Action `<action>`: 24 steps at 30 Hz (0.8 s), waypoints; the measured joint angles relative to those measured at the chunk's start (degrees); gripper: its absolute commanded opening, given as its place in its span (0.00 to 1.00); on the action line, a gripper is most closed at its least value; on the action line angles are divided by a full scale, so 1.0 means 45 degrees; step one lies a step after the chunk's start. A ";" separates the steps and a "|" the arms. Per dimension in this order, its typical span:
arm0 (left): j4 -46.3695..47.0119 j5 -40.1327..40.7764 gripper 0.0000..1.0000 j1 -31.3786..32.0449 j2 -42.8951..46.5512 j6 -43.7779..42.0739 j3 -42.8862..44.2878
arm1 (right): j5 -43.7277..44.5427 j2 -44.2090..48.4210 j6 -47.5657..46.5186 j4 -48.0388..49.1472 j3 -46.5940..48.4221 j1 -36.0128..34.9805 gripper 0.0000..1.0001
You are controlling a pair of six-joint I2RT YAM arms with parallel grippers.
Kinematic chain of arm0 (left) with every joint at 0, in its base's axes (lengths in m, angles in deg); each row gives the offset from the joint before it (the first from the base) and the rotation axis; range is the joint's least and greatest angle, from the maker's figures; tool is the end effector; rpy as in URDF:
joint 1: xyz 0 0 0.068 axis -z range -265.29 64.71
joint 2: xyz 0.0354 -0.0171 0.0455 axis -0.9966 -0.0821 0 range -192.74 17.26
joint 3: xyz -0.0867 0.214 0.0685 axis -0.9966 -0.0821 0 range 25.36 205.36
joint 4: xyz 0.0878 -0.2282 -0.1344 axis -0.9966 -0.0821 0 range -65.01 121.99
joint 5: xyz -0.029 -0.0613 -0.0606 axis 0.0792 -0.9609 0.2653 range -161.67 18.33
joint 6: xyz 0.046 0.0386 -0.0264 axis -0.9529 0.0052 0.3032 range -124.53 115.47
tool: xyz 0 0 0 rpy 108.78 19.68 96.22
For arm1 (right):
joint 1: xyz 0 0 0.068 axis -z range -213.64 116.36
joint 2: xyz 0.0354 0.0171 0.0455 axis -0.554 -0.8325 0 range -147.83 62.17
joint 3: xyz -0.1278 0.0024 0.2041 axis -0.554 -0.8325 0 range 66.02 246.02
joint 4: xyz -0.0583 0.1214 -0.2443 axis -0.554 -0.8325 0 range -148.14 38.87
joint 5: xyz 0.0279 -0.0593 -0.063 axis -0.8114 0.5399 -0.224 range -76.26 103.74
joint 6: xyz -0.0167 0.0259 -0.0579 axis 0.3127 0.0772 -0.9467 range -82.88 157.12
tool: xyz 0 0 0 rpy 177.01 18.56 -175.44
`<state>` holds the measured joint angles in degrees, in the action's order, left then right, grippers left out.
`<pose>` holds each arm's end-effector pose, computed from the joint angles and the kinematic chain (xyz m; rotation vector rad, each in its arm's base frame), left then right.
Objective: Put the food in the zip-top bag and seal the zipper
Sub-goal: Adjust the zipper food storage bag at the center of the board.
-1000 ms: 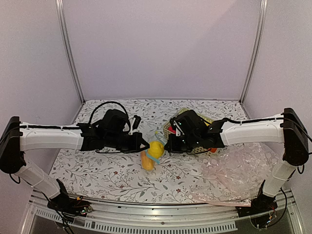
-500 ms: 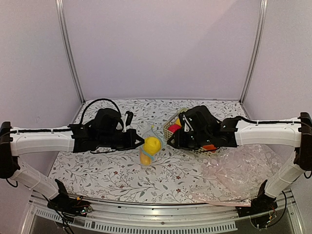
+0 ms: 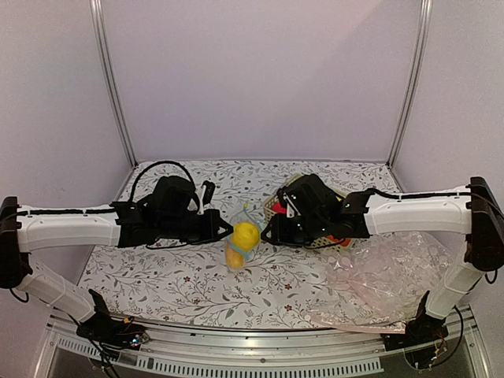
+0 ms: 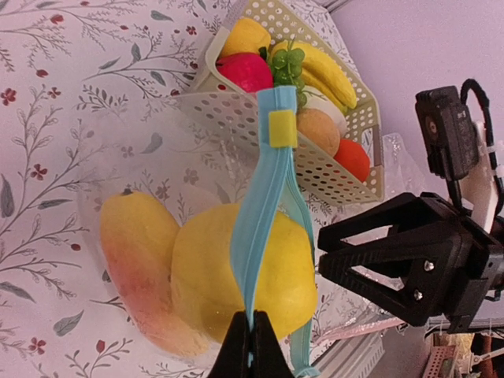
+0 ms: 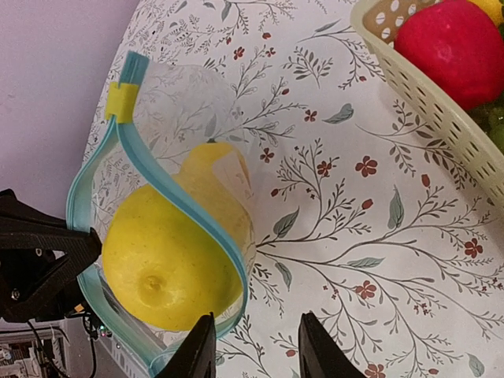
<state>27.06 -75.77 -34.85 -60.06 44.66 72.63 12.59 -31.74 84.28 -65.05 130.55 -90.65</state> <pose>0.2075 -0.2572 0.1867 0.0704 2.3837 -1.0035 0.2095 0.3246 0.1807 -0.2270 2.5071 0.8730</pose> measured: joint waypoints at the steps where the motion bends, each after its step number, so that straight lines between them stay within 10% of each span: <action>1: 0.0000 -0.0005 0.00 0.0000 0.0000 0.0010 -0.0005 | 0.0010 -0.0058 0.0000 -0.0019 0.0019 0.0000 0.34; 24: 0.0296 -0.0233 0.00 0.0000 0.0000 0.0029 -0.0102 | -0.0418 -0.2161 0.0107 -0.0442 0.1583 -0.0015 0.19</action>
<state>28.40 -76.82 -34.85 -60.06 44.79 72.17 10.71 -41.46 84.76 -67.04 137.68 -90.72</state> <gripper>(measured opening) 0.006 0.192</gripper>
